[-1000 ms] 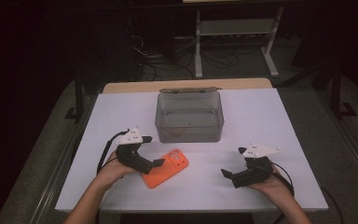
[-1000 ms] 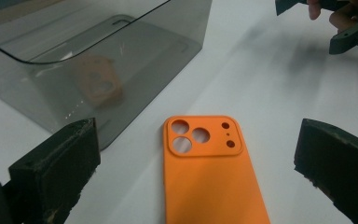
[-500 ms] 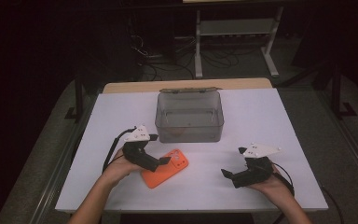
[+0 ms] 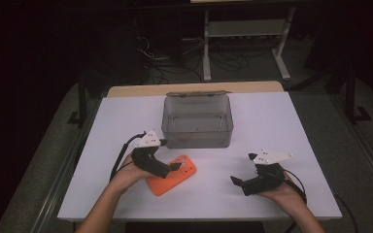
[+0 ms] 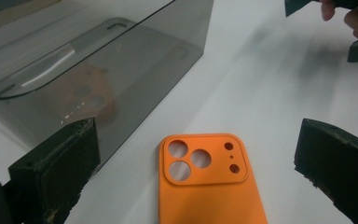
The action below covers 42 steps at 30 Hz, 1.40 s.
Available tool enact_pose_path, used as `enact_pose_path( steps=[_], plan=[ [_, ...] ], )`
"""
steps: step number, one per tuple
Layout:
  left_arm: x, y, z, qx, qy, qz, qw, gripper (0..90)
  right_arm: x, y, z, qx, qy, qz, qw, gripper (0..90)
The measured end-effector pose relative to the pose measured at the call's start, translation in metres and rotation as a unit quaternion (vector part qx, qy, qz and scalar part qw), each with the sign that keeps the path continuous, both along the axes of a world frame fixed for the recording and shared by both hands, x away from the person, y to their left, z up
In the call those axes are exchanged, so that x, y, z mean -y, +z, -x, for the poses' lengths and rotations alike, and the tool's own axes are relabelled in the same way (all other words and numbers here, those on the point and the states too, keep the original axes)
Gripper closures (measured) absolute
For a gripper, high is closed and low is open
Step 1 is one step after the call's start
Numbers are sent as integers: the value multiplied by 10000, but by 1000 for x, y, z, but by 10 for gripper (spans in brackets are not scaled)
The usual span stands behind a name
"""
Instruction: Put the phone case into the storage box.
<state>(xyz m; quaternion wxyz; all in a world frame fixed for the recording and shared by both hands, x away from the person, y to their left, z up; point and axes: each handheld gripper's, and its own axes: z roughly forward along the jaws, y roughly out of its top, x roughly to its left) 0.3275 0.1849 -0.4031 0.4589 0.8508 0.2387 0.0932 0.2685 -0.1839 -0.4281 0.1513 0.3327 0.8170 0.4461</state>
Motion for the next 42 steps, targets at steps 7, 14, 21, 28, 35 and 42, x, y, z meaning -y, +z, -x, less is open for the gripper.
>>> enact_pose_path(
  steps=[7,14,21,28,35,42],
  plan=[
    [0,-2,2,-64,38,-117,9999,0,0,0,0,7,22,14,10000,0],
    [-1,-5,4,-140,76,-290,9995,0,-1,-1,0,-8,32,34,10000,0],
    [-2,-6,5,-241,75,-392,9989,0,-1,-1,0,-16,28,41,10000,0],
    [-3,-9,7,-308,99,-551,9980,0,-1,-1,-1,-16,26,46,10000,0],
    [-4,-11,8,-352,92,-650,9972,0,-1,-1,0,-26,28,49,10000,0],
    [-3,-15,11,-423,146,-777,9960,0,-1,-1,-1,-30,28,39,10000,0]
  ],
)
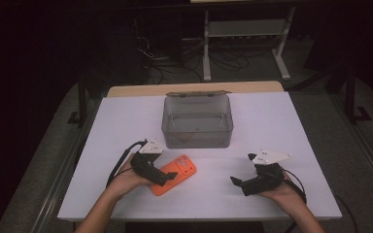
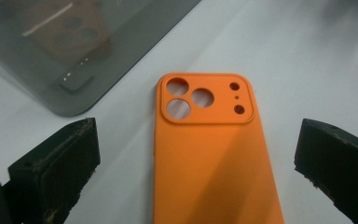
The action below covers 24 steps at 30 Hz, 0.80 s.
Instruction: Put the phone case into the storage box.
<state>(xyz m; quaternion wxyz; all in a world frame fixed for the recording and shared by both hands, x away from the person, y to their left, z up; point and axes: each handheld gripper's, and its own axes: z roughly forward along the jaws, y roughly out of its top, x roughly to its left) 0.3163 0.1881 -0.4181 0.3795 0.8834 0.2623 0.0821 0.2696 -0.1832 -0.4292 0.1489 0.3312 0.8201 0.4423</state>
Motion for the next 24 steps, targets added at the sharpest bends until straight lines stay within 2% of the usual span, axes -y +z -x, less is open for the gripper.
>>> enact_pose_path(
  steps=[24],
  plan=[
    [-7,-13,7,-255,52,-137,9996,0,0,0,0,8,-14,-1,10000,0]
  ],
)
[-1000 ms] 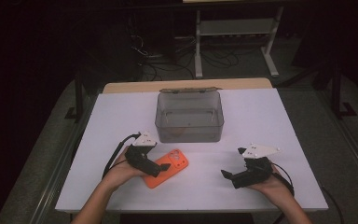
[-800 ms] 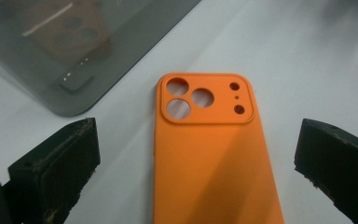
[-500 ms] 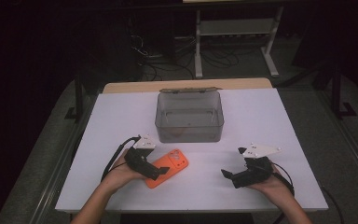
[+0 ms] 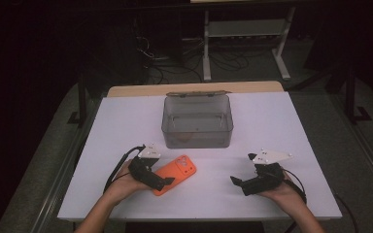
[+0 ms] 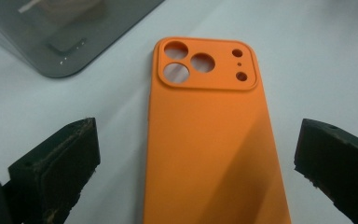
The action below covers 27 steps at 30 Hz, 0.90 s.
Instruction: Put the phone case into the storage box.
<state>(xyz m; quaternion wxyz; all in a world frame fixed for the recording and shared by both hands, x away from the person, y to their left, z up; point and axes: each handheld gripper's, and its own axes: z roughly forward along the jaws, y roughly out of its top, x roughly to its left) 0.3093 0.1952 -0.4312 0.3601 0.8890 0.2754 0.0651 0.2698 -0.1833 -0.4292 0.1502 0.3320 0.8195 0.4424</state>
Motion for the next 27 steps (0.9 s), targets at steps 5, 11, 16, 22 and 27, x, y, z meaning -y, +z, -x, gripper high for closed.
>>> enact_pose_path(
  steps=[5,11,16,22,27],
  plan=[
    [1,-1,1,-36,-32,0,10000,0,0,0,0,-15,-9,2,10000,0],
    [2,-4,5,-74,-79,-97,9999,0,1,0,0,-13,-2,11,10000,0],
    [4,-7,7,-79,-117,-169,9998,0,1,0,0,-4,6,12,10000,0],
    [8,-11,9,-96,-194,-293,9993,0,1,0,0,-14,-2,11,10000,0],
    [8,-13,9,-101,-219,-356,9991,0,0,0,0,-14,-1,14,10000,0]
  ],
)
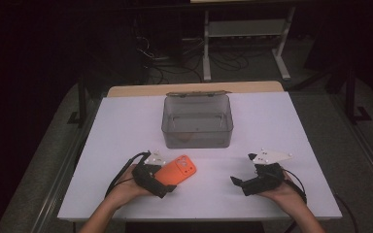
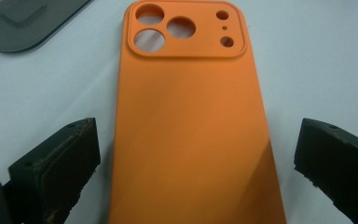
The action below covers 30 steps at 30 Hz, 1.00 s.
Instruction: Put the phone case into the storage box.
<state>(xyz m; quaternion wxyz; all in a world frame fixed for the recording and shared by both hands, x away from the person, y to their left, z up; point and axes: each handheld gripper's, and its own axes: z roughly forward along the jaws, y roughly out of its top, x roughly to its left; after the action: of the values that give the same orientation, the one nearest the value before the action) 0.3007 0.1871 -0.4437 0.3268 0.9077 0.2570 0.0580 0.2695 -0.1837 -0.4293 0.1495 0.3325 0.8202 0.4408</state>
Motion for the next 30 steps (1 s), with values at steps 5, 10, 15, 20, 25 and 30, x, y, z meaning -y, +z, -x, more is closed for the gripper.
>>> enact_pose_path(
  steps=[5,10,15,20,25,30],
  plan=[
    [-1,-1,0,-48,-18,-5,10000,21,0,0,0,-1,3,6,10000,0],
    [-2,-2,0,-13,-14,-12,10000,91,0,0,0,-3,-4,1,10000,0],
    [0,-2,2,105,-74,-135,9998,92,0,0,0,-4,-2,0,10000,0],
    [1,-3,3,195,-130,-227,9995,96,0,0,0,-4,-5,-2,10000,0],
    [0,-3,4,219,-125,-191,9995,110,0,0,0,-8,-4,1,10000,0],
    [-1,-3,4,230,-108,-190,9995,113,0,0,0,-14,-12,-2,10000,0]
  ],
)
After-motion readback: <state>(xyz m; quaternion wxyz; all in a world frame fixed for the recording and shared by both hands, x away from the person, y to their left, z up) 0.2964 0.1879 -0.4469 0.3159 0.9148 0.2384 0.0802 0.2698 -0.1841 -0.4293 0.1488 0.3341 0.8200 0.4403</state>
